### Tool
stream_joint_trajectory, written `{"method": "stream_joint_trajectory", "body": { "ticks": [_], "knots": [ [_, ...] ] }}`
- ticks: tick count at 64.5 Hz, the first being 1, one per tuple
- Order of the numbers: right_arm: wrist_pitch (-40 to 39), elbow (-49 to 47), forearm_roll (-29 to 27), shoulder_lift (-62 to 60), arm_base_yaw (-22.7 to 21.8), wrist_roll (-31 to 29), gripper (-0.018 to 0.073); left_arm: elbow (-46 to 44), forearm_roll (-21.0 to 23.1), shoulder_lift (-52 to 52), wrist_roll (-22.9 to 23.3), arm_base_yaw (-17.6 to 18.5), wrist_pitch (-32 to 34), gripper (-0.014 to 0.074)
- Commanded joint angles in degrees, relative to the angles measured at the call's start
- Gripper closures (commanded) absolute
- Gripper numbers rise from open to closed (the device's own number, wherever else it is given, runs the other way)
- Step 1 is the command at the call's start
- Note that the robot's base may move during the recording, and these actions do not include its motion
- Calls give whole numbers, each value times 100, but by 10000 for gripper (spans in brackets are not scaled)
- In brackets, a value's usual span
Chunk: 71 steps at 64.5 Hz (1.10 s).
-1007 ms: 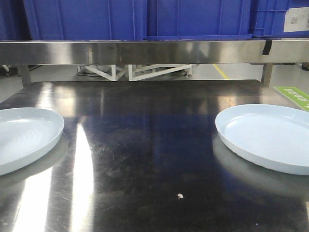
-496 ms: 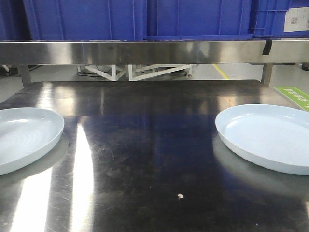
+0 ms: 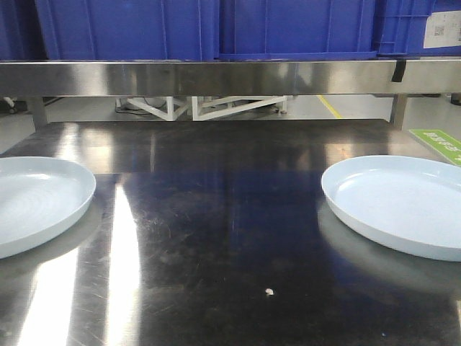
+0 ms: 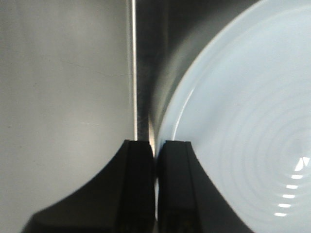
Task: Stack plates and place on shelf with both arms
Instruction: 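Grasp the rim of the nearer light blue plate with the left gripper, then slide the held plate toward the table center and open the left gripper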
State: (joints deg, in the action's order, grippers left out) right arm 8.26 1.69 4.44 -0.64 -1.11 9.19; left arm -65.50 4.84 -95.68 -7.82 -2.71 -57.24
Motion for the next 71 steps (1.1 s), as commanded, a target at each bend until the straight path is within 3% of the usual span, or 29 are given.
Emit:
{"method": "stream_joint_trajectory", "body": {
  "ticks": [1, 9, 17, 39, 48, 60, 66, 71],
  "knots": [
    [-469, 0, 53, -105, -20, -15, 508, -439, 282, 276, 60, 1, -330, 514],
    [-469, 0, 53, -105, -20, -15, 508, -701, 776, 365, 60, 136, -519, 514],
    [-469, 0, 53, -105, -20, -15, 508, -780, 1338, 386, 60, 514, -419, 514],
    [-469, 0, 53, -105, -20, -15, 508, -769, 2501, 74, 60, 2126, 843, 514],
    [-469, 0, 53, -105, -20, -15, 508, -769, 2494, -267, 60, 2456, 1068, 514],
    [-469, 0, 53, -105, -20, -15, 508, -759, 2378, -469, 84, 2565, 1167, 510],
    [-469, 0, 53, -105, -20, -15, 508, -759, 2173, -465, 84, 2565, 1142, 455],
    [-469, 0, 53, -105, -20, -15, 508, -759, 2161, -423, 84, 2565, 1131, 359]
  ]
}}
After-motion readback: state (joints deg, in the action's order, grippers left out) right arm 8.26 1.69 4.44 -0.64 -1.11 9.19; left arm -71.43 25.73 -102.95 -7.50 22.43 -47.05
